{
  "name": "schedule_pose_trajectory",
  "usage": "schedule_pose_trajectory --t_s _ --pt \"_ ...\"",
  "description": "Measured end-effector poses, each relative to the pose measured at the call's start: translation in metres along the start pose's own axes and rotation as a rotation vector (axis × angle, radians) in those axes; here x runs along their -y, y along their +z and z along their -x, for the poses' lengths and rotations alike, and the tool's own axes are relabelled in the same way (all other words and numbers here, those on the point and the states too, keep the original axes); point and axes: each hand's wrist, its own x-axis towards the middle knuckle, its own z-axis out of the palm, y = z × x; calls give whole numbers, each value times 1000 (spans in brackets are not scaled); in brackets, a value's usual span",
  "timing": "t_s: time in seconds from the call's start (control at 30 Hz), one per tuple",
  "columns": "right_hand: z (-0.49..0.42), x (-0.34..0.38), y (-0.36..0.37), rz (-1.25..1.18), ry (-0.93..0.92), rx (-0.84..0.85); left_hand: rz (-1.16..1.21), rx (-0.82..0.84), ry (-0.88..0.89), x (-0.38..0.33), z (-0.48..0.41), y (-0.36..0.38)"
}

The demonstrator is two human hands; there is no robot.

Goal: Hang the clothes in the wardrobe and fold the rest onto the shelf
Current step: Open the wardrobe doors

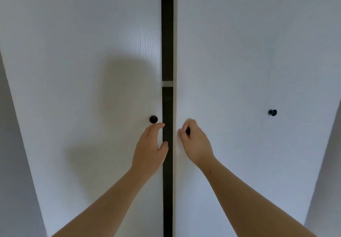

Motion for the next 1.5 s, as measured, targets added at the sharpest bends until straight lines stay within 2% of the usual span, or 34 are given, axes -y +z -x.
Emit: schedule_pose_trajectory --t_s 0.13,0.3,0.43,0.67,1.0,1.23,1.33,1.5 --pt "33 -1 -30 -69 15 -16 117 3 -57 -32 13 4" --pt "65 -8 -74 -248 56 21 233 94 -31 -64 37 11" --pt "86 -12 -110 -347 88 23 334 89 -22 -98 44 22" --pt "125 -38 -193 -437 153 45 435 139 -23 -170 74 73" --pt "158 -75 -288 -204 270 -152 491 276 2 -250 102 119" --pt "192 -93 -318 -17 396 -334 534 322 45 -287 116 137" --pt "204 -98 -326 -46 416 -408 505 380 80 -288 123 144" --pt "205 -101 -318 -27 368 -290 443 381 72 -275 123 143"
